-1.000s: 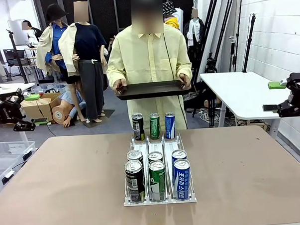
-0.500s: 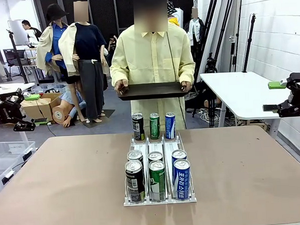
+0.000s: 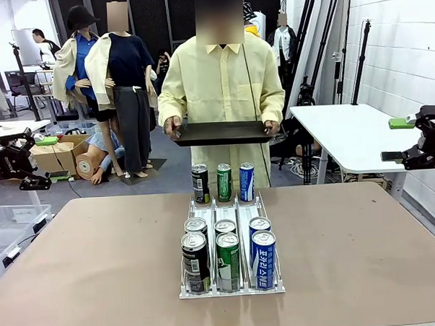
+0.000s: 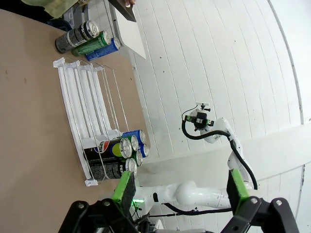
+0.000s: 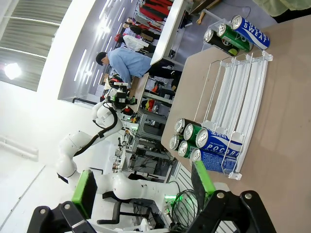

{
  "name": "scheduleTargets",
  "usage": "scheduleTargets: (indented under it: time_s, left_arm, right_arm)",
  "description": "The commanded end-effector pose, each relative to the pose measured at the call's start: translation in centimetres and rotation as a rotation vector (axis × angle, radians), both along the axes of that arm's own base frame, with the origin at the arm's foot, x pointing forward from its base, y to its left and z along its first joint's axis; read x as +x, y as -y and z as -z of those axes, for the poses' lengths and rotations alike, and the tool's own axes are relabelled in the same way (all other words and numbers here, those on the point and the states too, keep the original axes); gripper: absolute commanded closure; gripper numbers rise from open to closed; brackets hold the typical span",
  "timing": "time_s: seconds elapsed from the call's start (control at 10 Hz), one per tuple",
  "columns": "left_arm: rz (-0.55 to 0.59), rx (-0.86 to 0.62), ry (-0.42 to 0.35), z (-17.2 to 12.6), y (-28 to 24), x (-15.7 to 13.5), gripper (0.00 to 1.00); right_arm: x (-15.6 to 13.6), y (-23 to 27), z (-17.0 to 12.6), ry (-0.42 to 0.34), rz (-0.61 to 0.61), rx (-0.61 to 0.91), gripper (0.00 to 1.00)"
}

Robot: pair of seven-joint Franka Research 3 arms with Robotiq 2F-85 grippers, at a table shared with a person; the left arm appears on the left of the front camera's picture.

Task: Retrieve and hand over the desired beverage to the person.
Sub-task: Pick up a can of the same type that the person held from the Automatic Can Dispenser.

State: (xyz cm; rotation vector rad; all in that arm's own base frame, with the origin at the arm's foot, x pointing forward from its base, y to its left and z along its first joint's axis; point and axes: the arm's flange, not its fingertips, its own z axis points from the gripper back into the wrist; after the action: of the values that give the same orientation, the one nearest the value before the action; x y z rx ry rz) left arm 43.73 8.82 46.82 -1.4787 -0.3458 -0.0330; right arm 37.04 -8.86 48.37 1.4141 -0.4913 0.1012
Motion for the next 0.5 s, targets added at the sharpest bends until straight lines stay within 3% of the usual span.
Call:
scheduleTargets:
  time_s: [0.0,0.4]
  left_arm:
    - [-0.003,-0.004,-0.006,-0.15,-0.10,-0.06,0.00]
    - [-0.003,-0.004,-0.006,-0.15,-0.10,-0.06,0.00]
  right_arm:
    - [-0.04,0.01,-0.03,-0.008,-0.006,0.008,0.00]
    - [-0.04,0.01,-0.03,-0.008,-0.006,0.008,0.00]
